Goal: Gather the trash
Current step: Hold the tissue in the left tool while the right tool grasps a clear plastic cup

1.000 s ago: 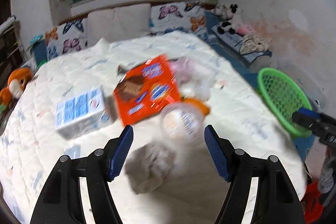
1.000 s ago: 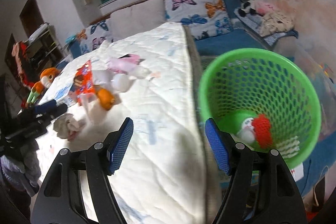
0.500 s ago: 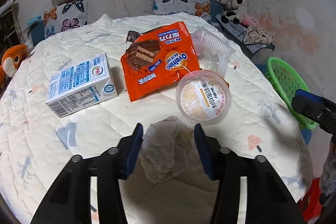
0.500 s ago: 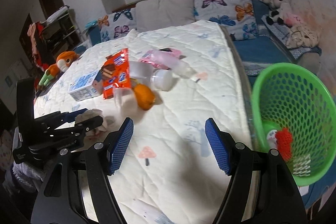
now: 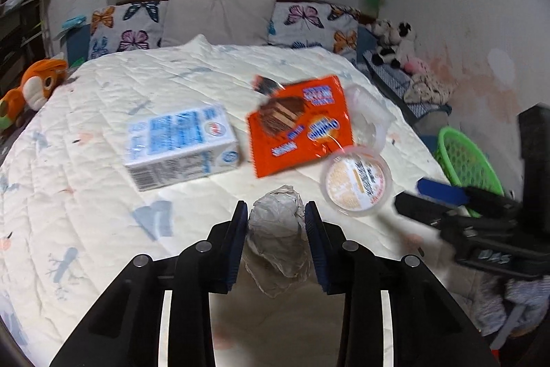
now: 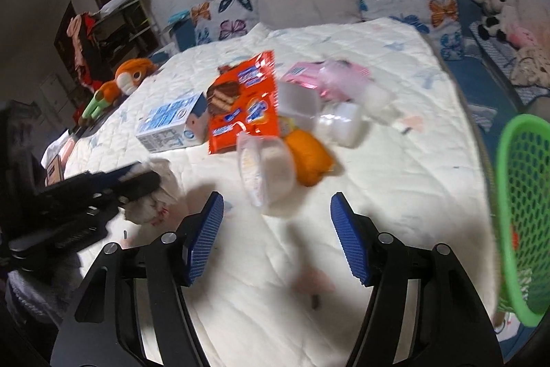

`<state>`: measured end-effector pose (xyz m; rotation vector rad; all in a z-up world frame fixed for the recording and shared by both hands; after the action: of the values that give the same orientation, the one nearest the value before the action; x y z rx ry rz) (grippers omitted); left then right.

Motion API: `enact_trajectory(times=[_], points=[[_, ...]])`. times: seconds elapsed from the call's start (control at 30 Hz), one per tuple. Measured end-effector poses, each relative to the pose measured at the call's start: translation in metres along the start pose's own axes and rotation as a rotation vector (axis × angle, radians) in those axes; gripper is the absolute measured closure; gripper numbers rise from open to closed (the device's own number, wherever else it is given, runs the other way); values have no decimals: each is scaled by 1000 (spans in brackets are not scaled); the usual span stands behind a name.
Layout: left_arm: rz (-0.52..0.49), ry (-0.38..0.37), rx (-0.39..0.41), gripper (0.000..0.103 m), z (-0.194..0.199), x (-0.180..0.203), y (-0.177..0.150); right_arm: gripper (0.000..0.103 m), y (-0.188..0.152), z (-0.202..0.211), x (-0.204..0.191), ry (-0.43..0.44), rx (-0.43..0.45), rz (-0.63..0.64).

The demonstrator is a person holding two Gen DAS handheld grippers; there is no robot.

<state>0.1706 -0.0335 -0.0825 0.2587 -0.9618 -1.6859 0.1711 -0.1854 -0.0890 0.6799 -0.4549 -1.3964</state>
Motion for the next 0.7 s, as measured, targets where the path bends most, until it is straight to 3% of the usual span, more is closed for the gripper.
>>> enact_trajectory(times=[0.2, 0.6, 0.7], points=[[32, -3, 45, 69, 19, -21, 6, 42, 3, -26, -10, -20, -43, -11], [60, -53, 81, 69, 29, -47, 9, 63, 5, -43, -19, -100, -67, -20], [67, -71, 81, 69, 28, -51, 9, 64, 4, -42, -19, -122, -68, -17]])
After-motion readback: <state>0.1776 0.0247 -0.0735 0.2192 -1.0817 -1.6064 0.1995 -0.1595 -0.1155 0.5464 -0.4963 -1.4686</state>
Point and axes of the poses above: each gripper's, at about its wrist camera, not at the fingertips, and z roughly against the way its jaws point, x to its right, y to its top, the point moved 7 cm from there along -z, roughly the way its jaws point, and after that the axes turned 12 degrees about -y, right-handed, at the moved point
